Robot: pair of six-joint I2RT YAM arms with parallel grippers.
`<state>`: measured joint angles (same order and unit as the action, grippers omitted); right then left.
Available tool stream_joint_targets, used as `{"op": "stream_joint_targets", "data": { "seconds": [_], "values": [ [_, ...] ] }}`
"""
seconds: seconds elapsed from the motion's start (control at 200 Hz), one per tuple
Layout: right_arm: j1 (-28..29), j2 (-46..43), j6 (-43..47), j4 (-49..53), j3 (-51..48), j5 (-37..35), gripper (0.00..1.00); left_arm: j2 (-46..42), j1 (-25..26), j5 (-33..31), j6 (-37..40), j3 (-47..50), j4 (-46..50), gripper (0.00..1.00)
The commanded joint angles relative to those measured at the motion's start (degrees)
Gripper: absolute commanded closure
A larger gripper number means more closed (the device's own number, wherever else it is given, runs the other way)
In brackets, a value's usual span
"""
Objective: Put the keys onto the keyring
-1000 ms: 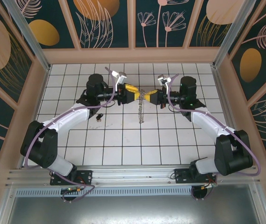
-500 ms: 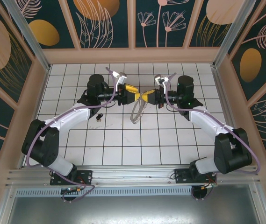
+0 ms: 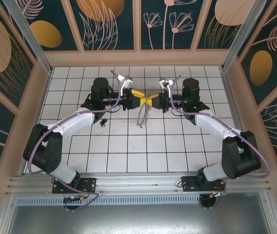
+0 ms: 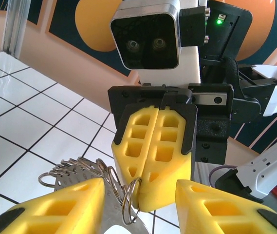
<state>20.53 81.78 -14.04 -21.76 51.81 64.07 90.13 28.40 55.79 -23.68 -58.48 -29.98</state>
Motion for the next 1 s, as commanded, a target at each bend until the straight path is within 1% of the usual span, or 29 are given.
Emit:
{"op": "stream_joint_targets", "data": {
  "seconds": [0.0, 0.155, 0.26, 0.48, 0.545, 0.666, 0.741, 0.801, 0.831, 0.941, 0.956, 0.981, 0.986, 0.996],
  "values": [
    [0.64, 0.19, -0.14, -3.62, 2.7, 0.26, 1.0, 0.75, -0.01, 1.95, -0.33, 0.28, -2.45, 0.59],
    [0.59, 0.61, 0.03, -3.47, 2.76, -0.02, 1.0, 0.62, -0.02, 1.69, 0.21, 0.72, -1.93, 0.6],
    [0.58, 0.87, 0.16, -3.47, 2.71, -0.09, 1.0, 0.49, -0.06, 1.68, 0.37, 0.78, -1.75, 0.63],
    [0.58, 0.88, 0.42, -3.28, 2.59, -0.18, 1.0, 0.4, -0.02, 1.67, 0.49, 0.72, -1.8, 0.78],
    [0.6, 0.88, 0.51, -3.2, 2.56, -0.22, 1.0, 0.4, -0.06, 1.6, 0.46, 0.67, -1.84, 0.85],
    [0.57, 0.88, 0.6, -3.14, 2.54, -0.33, 1.0, 0.55, -0.04, 1.78, 0.4, 0.72, -1.92, 0.87],
    [0.53, 0.82, 0.68, -3.09, 2.59, -0.55, 1.0, 0.58, -0.01, 1.95, 0.39, 0.8, -1.85, 0.95],
    [0.54, 0.79, 0.68, -3.11, 2.63, -0.56, 1.0, 0.58, -0.02, 2.04, 0.35, 0.86, -1.93, 0.97],
    [0.49, 0.85, 0.6, -3.24, 2.68, -0.54, 1.0, 0.58, -0.04, 2.17, 0.35, 0.87, -1.97, 1.0],
    [0.28, 0.54, 0.27, -2.78, 2.84, -1.25, 1.0, 0.15, -0.01, 1.49, 0.68, 0.89, -1.57, 1.0],
    [0.13, 0.44, 0.05, -2.77, 2.81, -1.46, 0.96, 0.02, -0.06, 1.31, 0.86, 0.86, -1.31, 1.0],
    [-0.41, -0.08, -0.55, -3.02, 2.39, -1.84, 0.85, -0.16, -0.02, 0.9, 1.16, 0.81, -0.78, 1.0],
    [-0.41, -0.08, -0.55, -3.02, 2.39, -1.84, 0.85, -0.23, -0.02, 0.81, 1.3, 0.77, -0.65, 1.0],
    [-0.69, -0.34, -0.85, -3.31, 2.23, -1.95, 0.81, -0.33, -0.01, 0.64, 1.52, 0.7, -0.38, 1.0]
  ]
}}
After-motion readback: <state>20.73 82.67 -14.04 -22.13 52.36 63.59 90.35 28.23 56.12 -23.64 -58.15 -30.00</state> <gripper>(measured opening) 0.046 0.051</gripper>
